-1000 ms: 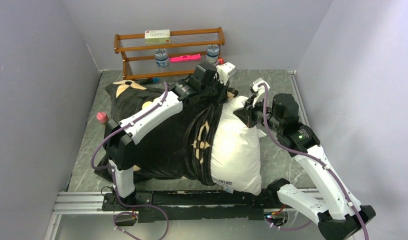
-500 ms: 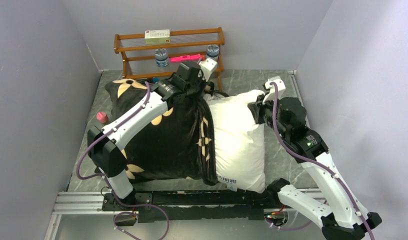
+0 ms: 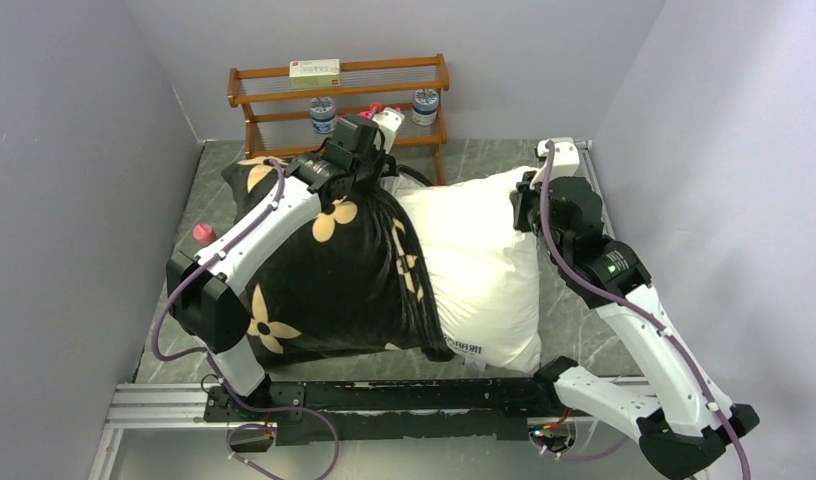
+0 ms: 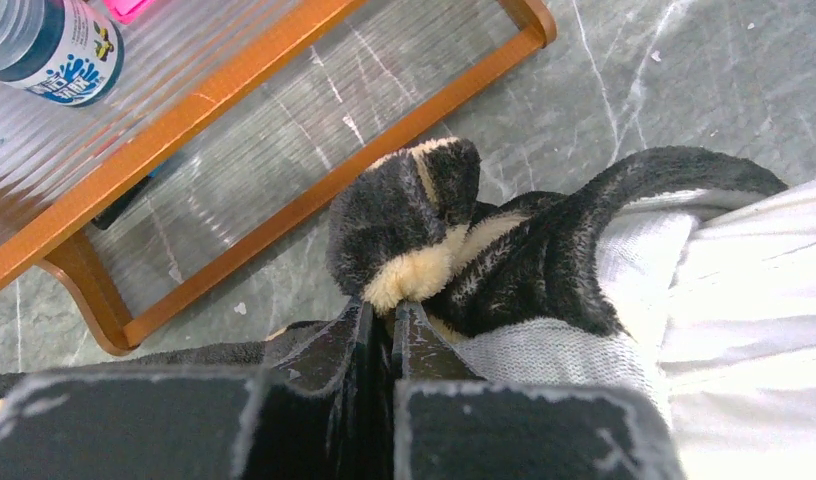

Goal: Remove the pillowcase from the pillow
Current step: Remove the pillow from the pillowcase.

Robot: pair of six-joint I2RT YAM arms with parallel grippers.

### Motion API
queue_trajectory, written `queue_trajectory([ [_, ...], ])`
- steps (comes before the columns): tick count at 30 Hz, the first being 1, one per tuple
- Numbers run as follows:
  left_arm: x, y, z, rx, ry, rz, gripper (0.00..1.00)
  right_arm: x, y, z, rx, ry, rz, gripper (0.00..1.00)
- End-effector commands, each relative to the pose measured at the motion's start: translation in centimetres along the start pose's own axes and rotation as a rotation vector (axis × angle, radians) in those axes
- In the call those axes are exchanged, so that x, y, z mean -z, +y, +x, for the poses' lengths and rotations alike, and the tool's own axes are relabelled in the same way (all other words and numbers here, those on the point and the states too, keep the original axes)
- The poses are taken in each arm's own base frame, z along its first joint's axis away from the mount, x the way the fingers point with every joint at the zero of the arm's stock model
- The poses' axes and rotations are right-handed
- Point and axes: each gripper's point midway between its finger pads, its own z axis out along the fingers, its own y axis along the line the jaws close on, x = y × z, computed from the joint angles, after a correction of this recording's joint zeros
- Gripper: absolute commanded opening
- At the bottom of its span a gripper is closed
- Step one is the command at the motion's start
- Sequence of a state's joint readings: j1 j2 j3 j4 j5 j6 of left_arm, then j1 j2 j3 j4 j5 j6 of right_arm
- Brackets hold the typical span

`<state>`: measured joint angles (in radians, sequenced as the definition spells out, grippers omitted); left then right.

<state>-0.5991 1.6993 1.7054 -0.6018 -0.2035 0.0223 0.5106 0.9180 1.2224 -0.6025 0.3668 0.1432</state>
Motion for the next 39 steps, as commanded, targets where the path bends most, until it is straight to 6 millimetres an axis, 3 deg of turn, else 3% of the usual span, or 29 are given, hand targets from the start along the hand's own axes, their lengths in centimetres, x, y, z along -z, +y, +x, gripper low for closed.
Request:
queue_trajectory([
  [1, 0.8, 9.0, 0.1, 0.004, 0.011, -0.264, 0.05, 1.8, -6.2, -4.5, -0.041, -0.128, 0.316, 0.00],
  [5, -0.7, 2.8, -0.4, 0.062, -0.069, 0.015, 0.09, -2.2, -2.8, -1.1, -0.060, -0.019, 0.188, 0.00],
  [9, -2.0, -0.6, -0.3, 0.159, -0.119, 0.148, 0.20, -5.6, -0.5, 2.2, -0.077, 0.043, 0.114, 0.00],
  [14, -3.1, -1.7, -0.5, 0.248, -0.178, 0.184, 0.43, -9.1, 0.4, 4.7, -0.057, 0.074, 0.111, 0.18],
  [19, -1.4, -1.0, -2.5, 0.307, -0.293, 0.163, 0.58, -10.9, 1.1, 3.7, -0.028, 0.077, 0.102, 0.45],
  [24, 1.0, 0.3, -3.6, 0.281, -0.327, 0.107, 0.64, -10.4, 1.7, 1.7, -0.032, 0.055, 0.067, 0.66],
  [30, 4.9, 0.2, -4.9, 0.276, -0.395, 0.105, 0.69, -7.3, 1.6, 0.7, -0.054, 0.040, 0.023, 0.82],
  [35, 7.6, -3.2, -4.7, 0.240, -0.373, 0.218, 0.70, -3.4, 0.7, -0.2, -0.076, 0.004, 0.000, 0.88],
  [39, 10.4, -7.0, -3.7, 0.229, -0.363, 0.319, 0.70, -0.7, 0.9, 1.4, -0.084, 0.044, -0.060, 0.89],
])
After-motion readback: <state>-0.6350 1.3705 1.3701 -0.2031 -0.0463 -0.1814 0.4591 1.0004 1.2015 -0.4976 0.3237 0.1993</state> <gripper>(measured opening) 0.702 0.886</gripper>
